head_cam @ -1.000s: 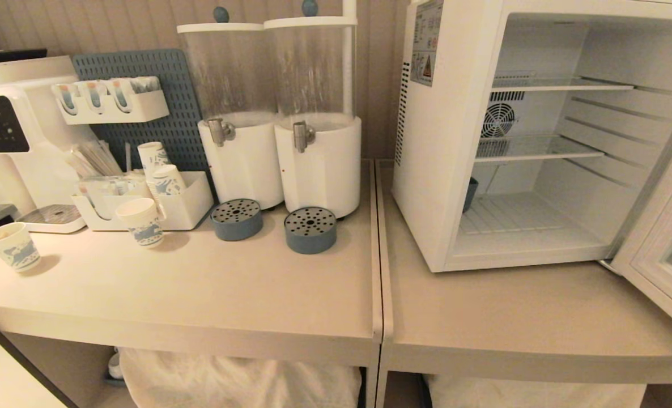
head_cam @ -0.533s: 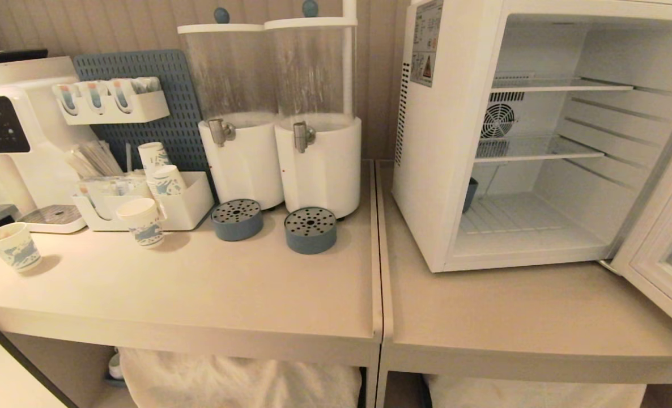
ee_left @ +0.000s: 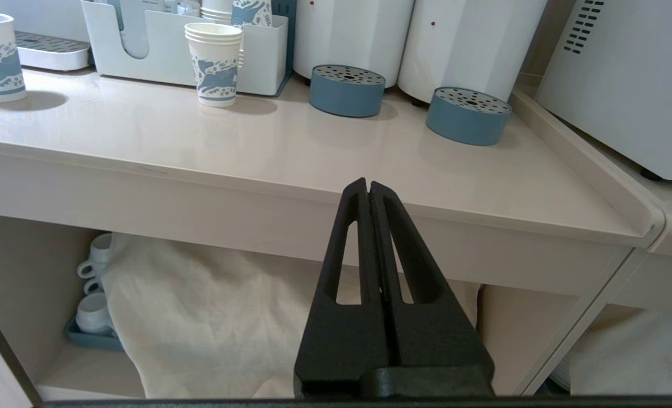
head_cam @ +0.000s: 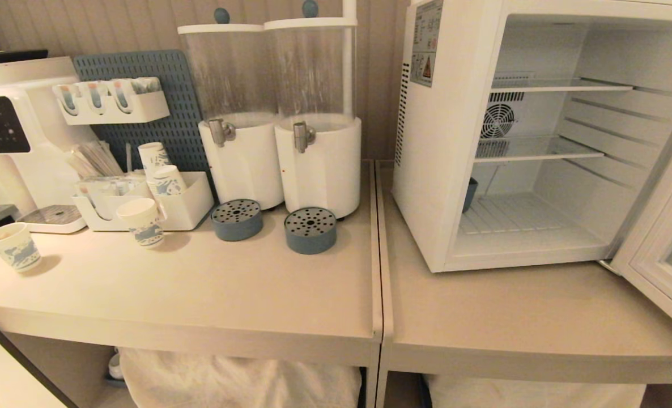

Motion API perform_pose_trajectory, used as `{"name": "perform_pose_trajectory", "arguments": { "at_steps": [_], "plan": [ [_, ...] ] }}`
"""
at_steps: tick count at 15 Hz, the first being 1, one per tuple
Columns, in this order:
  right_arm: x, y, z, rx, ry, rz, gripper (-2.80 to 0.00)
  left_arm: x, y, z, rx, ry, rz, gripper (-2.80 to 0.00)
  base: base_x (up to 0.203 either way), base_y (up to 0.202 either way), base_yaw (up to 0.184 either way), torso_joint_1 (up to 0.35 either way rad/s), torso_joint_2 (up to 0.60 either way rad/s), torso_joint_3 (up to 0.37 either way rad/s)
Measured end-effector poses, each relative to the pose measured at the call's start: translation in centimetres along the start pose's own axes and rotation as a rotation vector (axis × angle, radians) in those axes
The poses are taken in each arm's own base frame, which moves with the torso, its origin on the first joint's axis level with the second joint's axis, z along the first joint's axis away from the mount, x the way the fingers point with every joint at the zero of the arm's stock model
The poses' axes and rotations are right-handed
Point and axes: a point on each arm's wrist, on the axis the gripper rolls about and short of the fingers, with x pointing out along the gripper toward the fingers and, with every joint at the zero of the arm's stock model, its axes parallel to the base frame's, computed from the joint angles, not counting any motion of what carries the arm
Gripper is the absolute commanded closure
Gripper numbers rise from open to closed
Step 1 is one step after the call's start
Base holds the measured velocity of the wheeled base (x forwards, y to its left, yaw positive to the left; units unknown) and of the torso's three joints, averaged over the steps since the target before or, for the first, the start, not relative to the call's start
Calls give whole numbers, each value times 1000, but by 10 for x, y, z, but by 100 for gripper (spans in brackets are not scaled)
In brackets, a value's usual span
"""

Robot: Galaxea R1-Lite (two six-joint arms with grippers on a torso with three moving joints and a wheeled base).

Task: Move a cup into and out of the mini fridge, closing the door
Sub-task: Place the ceramic cup on the table

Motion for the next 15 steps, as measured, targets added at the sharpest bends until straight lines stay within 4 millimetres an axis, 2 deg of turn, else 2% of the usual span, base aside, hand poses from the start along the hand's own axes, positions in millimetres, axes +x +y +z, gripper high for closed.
{"name": "perform_pose_trajectory", "arguments": {
  "at_steps": [3, 7, 15],
  "plan": [
    [6, -2, -21, -42, -18, -5, 0, 0, 0, 0, 0, 0, 0, 0, 0, 0, 0, 0, 0, 0],
    [7, -3, -40, -61, 106, -1, 0, 0, 0, 0, 0, 0, 0, 0, 0, 0, 0, 0, 0, 0],
    [7, -2, -41, -71, 128, 12, 0, 0, 0, 0, 0, 0, 0, 0, 0, 0, 0, 0, 0, 0]
  ]
}}
